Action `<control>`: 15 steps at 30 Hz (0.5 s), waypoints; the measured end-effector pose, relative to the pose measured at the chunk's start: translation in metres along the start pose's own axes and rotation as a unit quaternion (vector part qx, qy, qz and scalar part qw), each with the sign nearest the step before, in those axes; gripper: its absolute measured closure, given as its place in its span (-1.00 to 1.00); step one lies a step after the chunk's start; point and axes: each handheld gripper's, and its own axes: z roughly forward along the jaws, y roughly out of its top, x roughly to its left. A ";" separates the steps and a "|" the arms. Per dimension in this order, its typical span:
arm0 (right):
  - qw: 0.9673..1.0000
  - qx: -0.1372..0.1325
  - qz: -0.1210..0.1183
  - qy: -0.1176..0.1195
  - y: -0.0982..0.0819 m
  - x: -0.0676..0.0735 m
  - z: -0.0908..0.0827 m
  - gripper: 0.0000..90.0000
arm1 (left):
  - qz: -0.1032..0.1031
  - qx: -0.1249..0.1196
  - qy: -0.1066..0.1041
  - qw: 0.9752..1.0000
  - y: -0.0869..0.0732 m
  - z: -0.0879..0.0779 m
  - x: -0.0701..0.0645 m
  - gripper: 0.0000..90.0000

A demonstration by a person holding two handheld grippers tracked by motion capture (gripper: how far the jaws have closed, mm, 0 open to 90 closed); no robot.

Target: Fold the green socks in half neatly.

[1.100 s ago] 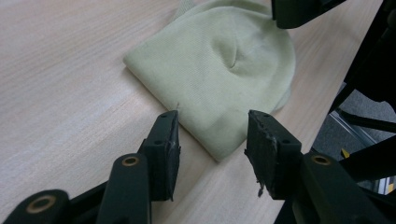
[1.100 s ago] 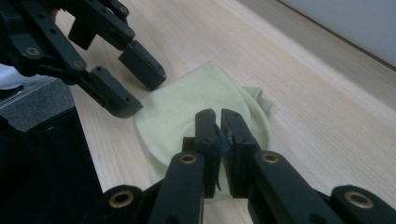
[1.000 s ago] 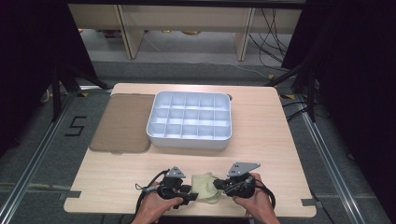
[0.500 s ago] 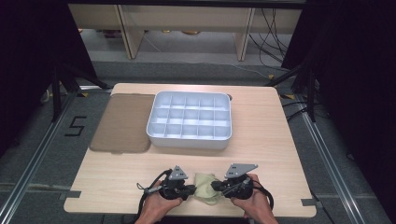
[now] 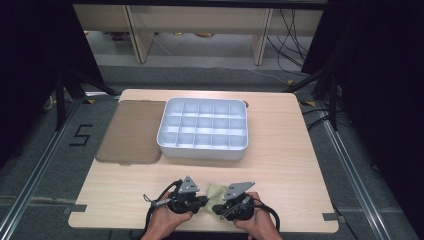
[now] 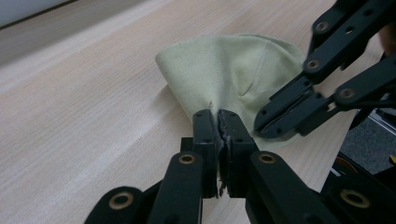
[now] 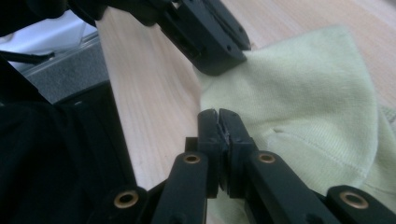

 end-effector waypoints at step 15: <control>0.997 -0.025 0.024 -0.074 0.015 -0.042 -0.002 1.00 | 0.035 -0.002 0.015 0.999 0.004 -0.005 -0.010 0.92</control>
